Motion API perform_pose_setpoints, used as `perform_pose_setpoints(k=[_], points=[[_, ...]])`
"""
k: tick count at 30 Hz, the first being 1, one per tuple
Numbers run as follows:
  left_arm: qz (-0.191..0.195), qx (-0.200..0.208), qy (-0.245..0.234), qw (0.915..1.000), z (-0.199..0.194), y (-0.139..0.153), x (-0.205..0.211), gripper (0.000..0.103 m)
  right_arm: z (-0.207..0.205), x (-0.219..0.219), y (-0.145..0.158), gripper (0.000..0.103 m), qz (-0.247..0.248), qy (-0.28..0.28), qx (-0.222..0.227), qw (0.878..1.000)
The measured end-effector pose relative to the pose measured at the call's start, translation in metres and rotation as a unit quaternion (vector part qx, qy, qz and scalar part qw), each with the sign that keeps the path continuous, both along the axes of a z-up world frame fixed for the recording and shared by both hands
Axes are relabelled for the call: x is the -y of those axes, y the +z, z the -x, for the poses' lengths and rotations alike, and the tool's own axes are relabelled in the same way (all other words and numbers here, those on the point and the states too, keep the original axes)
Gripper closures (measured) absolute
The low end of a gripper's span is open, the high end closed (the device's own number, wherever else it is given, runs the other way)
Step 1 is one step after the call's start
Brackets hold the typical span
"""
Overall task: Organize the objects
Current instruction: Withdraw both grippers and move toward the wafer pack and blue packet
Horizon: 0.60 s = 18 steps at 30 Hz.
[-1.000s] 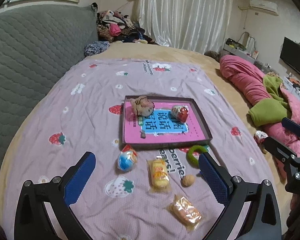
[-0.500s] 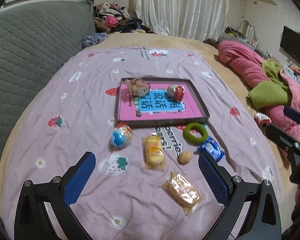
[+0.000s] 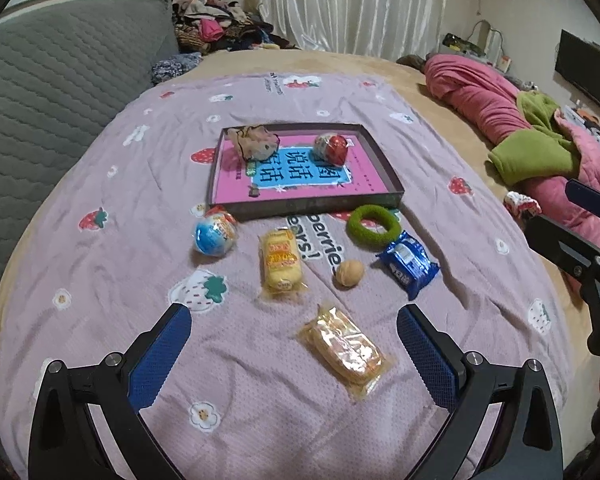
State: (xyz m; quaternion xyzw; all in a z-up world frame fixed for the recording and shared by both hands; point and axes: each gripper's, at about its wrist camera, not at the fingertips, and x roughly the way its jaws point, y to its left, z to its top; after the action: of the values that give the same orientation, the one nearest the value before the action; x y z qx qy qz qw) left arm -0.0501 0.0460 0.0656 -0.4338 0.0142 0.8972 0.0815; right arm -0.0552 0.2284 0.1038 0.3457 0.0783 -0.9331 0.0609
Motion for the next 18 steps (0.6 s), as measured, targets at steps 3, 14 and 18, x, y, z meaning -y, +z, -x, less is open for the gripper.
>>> perform_pose_setpoints(k=[3,14,18], points=[[0.002,0.001,0.0,1.0,-0.003,-0.005,-0.004,0.0,-0.001,-0.002,-0.005,0.003,0.003,0.0,0.005,1.0],[0.004,0.019,0.0,0.9998,-0.011,-0.04,-0.019,0.0,-0.002,-0.003,-0.025,0.003,-0.002,0.0,0.015,1.0],[0.001,0.024,-0.001,0.9997,-0.012,-0.05,-0.023,0.0,0.001,-0.002,-0.035,0.003,-0.008,0.002,0.022,1.0]])
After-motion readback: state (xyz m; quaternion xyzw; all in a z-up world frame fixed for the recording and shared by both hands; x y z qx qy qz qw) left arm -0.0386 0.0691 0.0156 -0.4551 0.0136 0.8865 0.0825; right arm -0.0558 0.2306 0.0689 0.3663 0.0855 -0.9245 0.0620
